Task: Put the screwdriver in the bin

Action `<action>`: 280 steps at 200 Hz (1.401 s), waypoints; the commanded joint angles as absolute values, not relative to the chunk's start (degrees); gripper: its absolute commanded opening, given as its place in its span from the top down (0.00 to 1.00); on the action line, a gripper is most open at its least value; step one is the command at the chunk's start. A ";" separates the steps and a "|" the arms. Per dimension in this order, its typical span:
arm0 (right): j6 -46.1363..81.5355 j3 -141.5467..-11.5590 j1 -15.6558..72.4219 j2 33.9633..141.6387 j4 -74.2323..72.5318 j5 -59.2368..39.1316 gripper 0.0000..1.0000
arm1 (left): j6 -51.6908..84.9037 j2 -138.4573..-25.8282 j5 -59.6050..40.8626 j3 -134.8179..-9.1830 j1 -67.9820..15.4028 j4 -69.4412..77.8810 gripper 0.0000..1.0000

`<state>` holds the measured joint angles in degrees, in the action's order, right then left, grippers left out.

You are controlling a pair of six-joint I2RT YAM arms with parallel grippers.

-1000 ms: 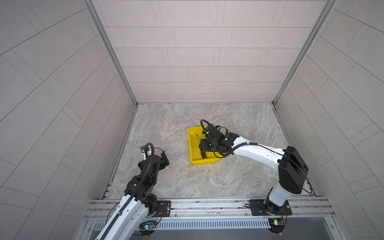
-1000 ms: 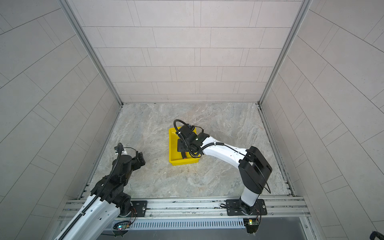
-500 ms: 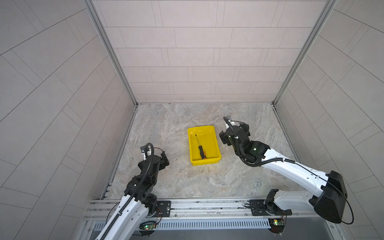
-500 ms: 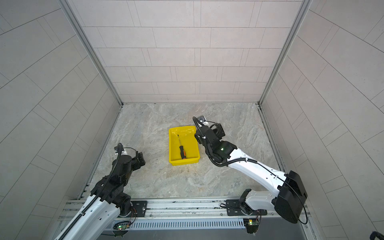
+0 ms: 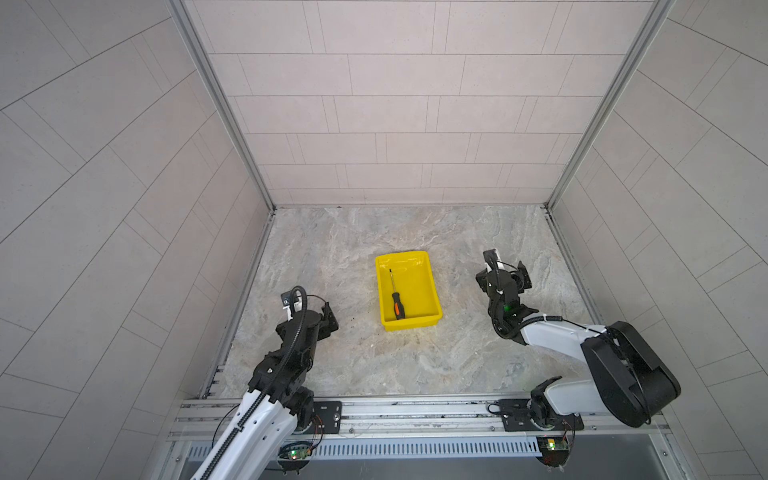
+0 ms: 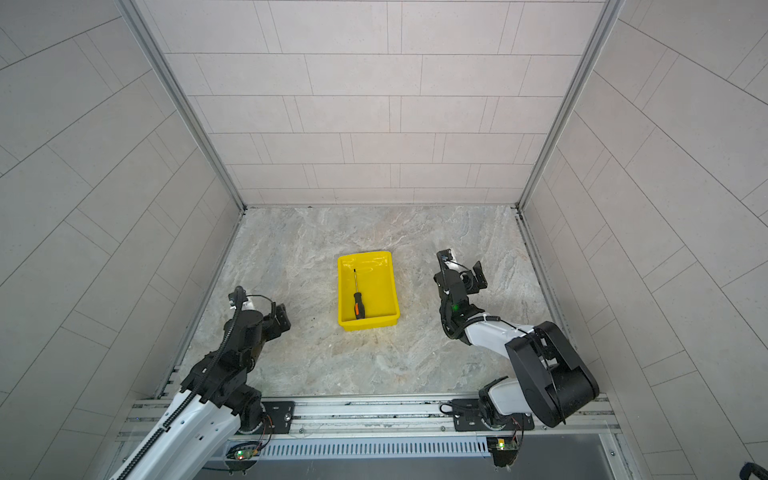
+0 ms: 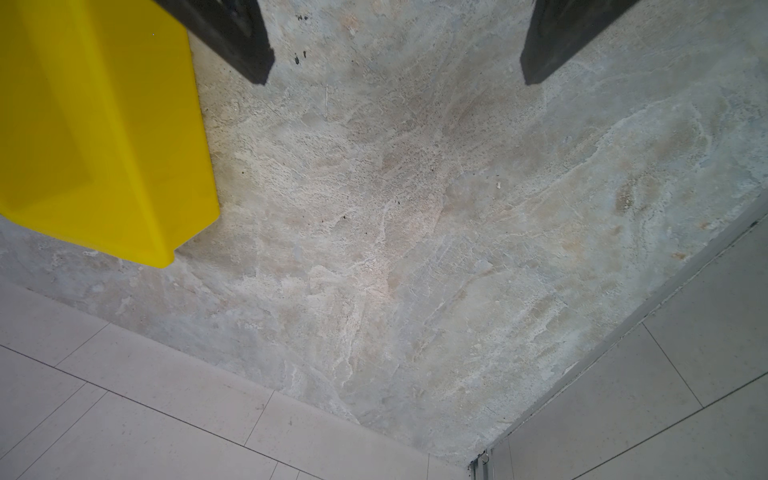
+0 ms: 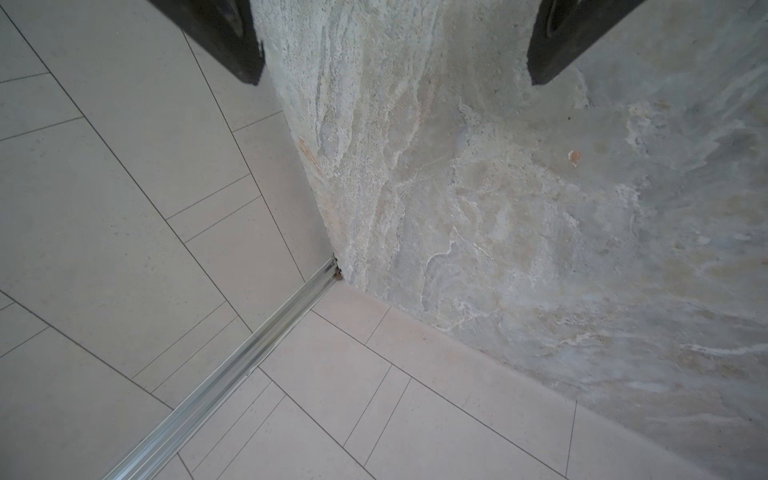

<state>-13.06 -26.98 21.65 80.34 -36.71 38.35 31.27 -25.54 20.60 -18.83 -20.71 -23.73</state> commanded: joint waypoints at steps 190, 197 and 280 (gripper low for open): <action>1.48 -19.67 7.03 90.49 -58.43 25.68 0.00 | 30.76 -26.95 19.25 -18.39 -20.84 -21.91 0.00; 1.97 -20.22 7.03 89.94 -56.25 25.83 0.01 | 30.76 -27.22 18.98 -18.43 -20.93 -21.60 0.00; 0.71 -19.33 7.33 91.40 -60.46 25.87 0.01 | 31.67 -36.11 20.45 -18.94 -20.92 -16.83 0.00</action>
